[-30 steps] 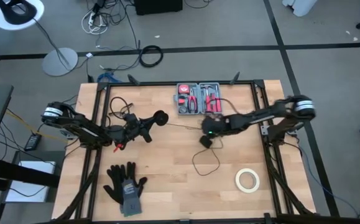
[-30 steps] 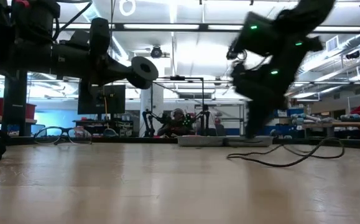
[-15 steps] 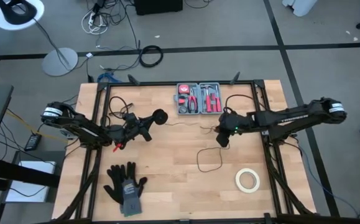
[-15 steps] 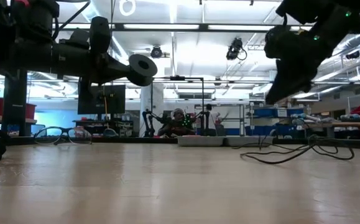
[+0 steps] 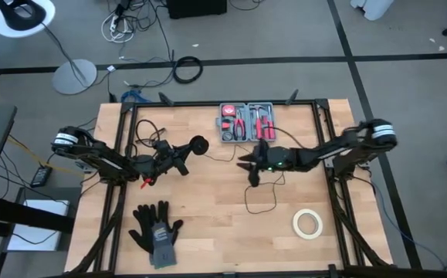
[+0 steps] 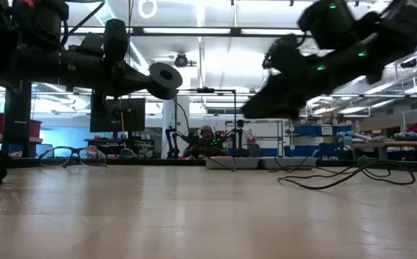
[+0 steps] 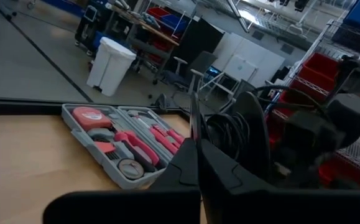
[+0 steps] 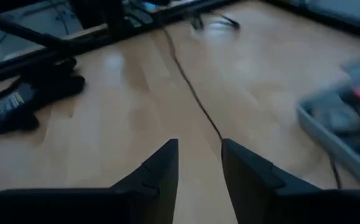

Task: Coil cords
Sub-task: Coil the black wire onto the black spool

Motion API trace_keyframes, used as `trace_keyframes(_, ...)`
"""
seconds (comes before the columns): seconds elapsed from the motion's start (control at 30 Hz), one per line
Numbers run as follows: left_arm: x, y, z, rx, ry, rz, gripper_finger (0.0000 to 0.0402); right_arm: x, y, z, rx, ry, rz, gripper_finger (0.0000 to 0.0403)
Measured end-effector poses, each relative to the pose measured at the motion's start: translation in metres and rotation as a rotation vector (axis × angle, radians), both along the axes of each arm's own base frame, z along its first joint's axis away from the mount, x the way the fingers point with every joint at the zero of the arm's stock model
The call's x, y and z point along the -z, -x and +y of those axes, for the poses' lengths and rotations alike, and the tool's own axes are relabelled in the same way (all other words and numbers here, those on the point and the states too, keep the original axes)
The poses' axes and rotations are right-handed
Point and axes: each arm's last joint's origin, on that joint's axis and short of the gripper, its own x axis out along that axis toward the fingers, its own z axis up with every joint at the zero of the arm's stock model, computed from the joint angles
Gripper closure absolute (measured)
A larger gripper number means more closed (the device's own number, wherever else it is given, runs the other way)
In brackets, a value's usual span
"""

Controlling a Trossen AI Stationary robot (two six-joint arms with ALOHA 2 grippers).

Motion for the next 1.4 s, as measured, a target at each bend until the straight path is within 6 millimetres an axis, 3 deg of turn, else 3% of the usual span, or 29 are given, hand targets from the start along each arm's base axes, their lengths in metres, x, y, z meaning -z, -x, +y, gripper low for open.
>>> trace_keyframes(0.2, -0.001, 0.0, 0.0, 0.003, 0.001, -0.013, 0.0401, 0.019, -0.047, 0.0, -0.042, 0.108, 0.094, 0.0292)
trace_keyframes(0.47, -0.002, 0.0, -0.001, 0.022, 0.0, -0.023, 0.0401, 0.035, -0.08, -0.015, -0.008, 0.203, 0.204, 0.0314)
trace_keyframes(0.73, -0.002, 0.0, -0.001, 0.03, 0.0, -0.028, 0.0401, 0.041, -0.082, -0.024, 0.0, 0.214, 0.267, 0.034)
trace_keyframes(1.0, -0.005, 0.0, -0.001, 0.036, 0.001, -0.052, 0.0401, 0.047, -0.077, -0.026, 0.028, 0.161, 0.346, 0.0396)
trace_keyframes(1.17, -0.002, 0.0, -0.001, 0.037, -0.003, -0.022, 0.0401, 0.028, -0.065, -0.029, 0.116, 0.1, 0.389, 0.0399)
trace_keyframes(1.4, 0.006, -0.001, -0.001, 0.037, -0.009, 0.063, 0.0401, -0.041, -0.043, -0.029, 0.141, 0.065, 0.246, 0.0401)
